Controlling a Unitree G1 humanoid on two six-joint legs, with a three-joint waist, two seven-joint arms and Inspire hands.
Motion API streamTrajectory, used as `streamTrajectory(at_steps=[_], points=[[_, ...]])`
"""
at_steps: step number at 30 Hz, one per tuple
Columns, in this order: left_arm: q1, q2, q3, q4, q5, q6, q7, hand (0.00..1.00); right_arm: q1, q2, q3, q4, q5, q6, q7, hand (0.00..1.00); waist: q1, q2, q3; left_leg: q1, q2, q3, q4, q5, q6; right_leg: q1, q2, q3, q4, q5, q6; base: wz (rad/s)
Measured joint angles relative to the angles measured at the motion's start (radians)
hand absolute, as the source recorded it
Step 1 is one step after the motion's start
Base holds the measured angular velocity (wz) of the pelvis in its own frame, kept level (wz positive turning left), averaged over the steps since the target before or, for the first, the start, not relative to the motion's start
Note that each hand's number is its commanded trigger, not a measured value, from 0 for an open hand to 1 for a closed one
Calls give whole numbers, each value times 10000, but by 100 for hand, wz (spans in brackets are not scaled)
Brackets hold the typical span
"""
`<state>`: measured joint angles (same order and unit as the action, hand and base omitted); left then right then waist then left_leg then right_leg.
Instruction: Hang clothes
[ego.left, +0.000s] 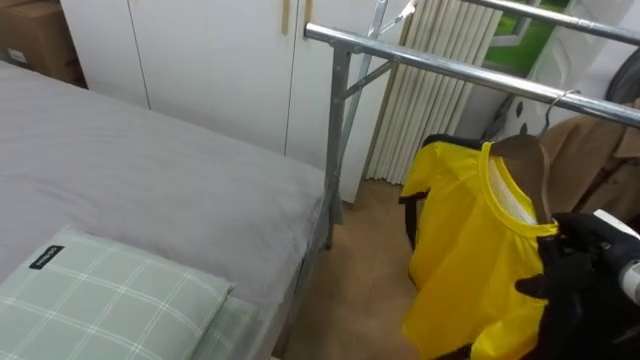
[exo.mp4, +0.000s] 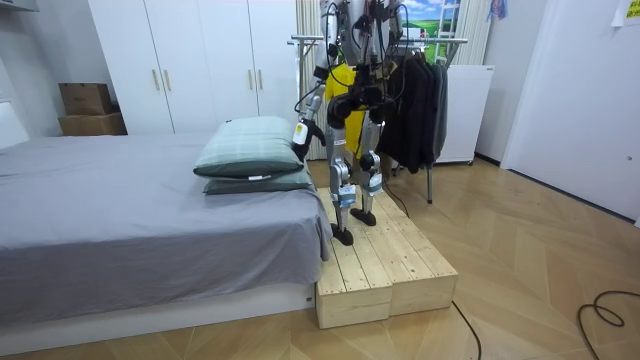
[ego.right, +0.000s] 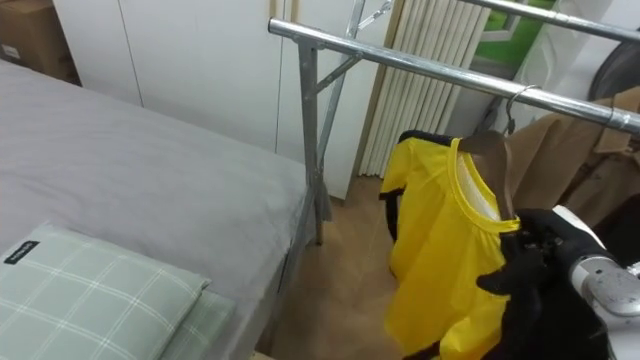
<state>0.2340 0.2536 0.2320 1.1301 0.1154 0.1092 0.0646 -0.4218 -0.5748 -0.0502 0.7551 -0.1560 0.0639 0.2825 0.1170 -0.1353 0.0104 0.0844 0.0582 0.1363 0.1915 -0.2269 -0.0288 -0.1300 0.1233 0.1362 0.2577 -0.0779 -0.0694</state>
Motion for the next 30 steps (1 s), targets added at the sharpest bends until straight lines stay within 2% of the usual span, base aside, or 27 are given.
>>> streamTrajectory(at_steps=[7,15,21,26,30], points=[[-1,-1,-64,-8,-64,-11,192,0,0,168,11,-169,19,-20,-24,0,1,-76,12,65,-7,-14,44,-1,0,87,1,35,-29,-3,8,0],[-20,12,-195,-9,-57,-11,233,0,0,222,98,-168,334,-20,-252,0,4,-44,21,-15,14,-11,52,-16,-16,83,9,1,-60,98,21,0],[-18,7,-224,-9,-37,-7,223,0,12,353,87,-293,85,-20,-887,0,-27,20,48,-34,14,-9,34,-32,-23,61,8,-19,-62,97,21,0],[-29,5,-221,-9,-38,-5,197,0,95,413,82,-1367,-401,-48,-1445,0,-153,79,23,-206,11,-13,60,-31,-21,-118,9,-6,-17,98,20,0],[-27,-2,-328,-2,-47,22,203,0,96,658,82,-1800,-452,-189,-1832,0,-254,159,36,-212,12,-30,62,-30,-20,-123,10,5,-22,97,19,0]])
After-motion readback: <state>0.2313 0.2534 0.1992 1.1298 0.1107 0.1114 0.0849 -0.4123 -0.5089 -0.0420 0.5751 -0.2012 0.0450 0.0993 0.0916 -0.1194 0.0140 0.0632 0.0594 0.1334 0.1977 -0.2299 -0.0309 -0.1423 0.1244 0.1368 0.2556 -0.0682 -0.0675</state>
